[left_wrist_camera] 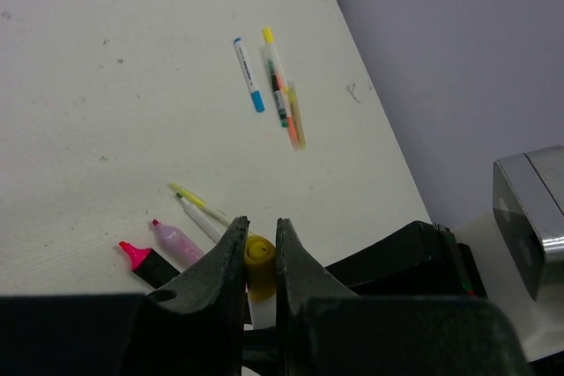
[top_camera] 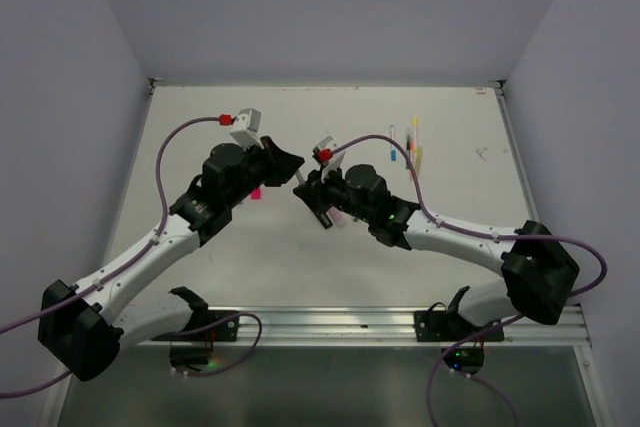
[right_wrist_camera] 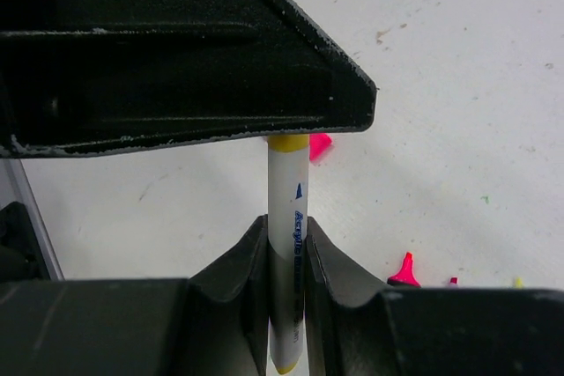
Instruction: Open the pen caps
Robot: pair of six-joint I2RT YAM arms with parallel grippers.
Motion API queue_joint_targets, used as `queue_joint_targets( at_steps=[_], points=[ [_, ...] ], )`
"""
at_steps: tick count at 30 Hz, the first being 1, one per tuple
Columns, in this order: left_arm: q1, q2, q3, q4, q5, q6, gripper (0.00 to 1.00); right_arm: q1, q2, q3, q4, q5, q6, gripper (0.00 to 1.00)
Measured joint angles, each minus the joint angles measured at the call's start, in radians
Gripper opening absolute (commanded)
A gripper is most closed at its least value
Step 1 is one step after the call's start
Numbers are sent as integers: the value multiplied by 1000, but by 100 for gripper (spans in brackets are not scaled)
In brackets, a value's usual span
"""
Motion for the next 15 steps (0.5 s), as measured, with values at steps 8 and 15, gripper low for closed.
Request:
queue_joint_targets(
  at_steps=[8,15],
  points=[
    [159,21,116,144,-126,11,0,25,-2,-165,-50,-49,0,0],
    [222,-11,170,184,-194,79,0,28,-14,-189,-151,-32,-5,0]
  ],
)
